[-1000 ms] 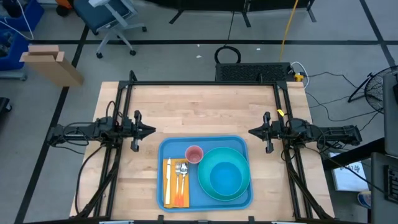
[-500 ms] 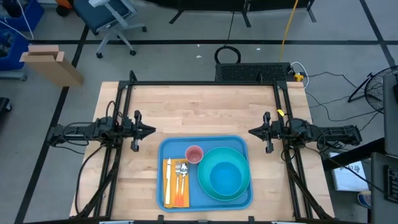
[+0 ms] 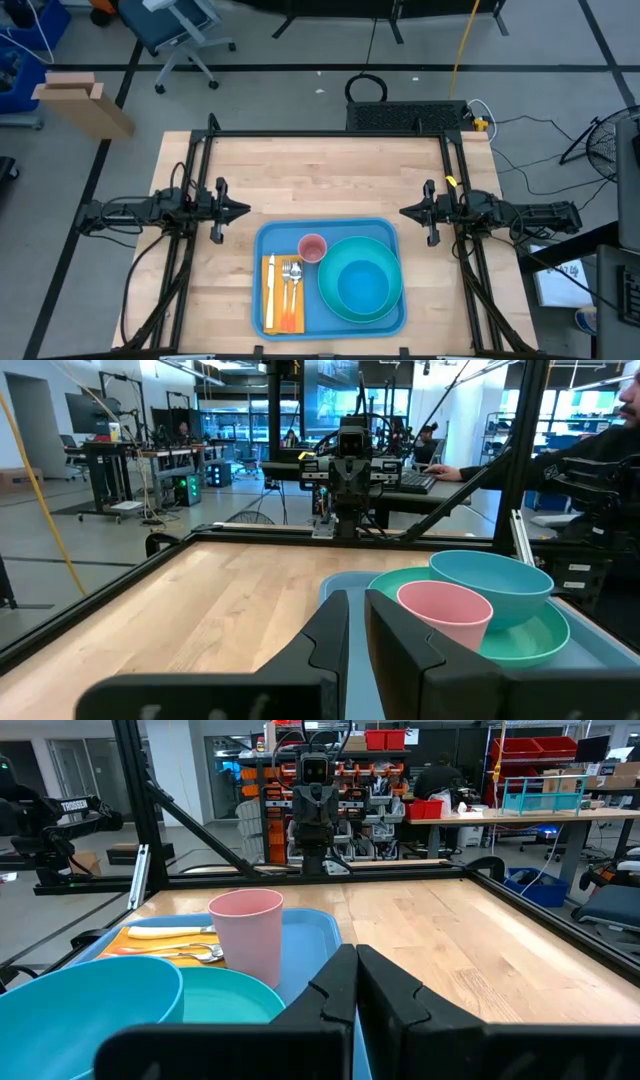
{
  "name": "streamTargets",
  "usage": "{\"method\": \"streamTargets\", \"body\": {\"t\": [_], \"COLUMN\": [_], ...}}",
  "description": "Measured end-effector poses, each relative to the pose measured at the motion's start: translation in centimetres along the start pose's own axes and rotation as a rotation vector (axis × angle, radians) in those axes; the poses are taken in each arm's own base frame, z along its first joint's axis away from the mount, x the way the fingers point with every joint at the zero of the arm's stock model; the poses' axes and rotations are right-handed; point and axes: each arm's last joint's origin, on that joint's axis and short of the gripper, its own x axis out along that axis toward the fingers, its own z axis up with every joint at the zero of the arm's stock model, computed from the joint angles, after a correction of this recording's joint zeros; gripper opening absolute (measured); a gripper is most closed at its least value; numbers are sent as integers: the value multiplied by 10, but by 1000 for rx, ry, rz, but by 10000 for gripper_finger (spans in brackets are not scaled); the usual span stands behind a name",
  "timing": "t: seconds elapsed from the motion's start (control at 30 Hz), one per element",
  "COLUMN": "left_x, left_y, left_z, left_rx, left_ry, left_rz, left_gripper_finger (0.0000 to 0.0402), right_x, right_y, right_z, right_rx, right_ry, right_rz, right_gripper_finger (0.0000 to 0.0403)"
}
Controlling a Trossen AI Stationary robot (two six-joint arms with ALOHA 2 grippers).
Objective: Set up tray
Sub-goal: Return to Home Position
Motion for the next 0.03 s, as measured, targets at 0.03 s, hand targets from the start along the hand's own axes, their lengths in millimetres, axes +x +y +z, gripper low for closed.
{"method": "streamTargets", "body": {"t": [0.03], "left_x": [0], "left_y": [0], "left_z": [0], "left_rx": [0], "left_ry": [0], "left_rz": [0], "left_gripper_finger": [42], "right_x": [0], "right_y": [0], "right_z": [0], "right_rx": [0], "right_ry": [0], "right_rz": [0], "right_gripper_finger": [0]}}
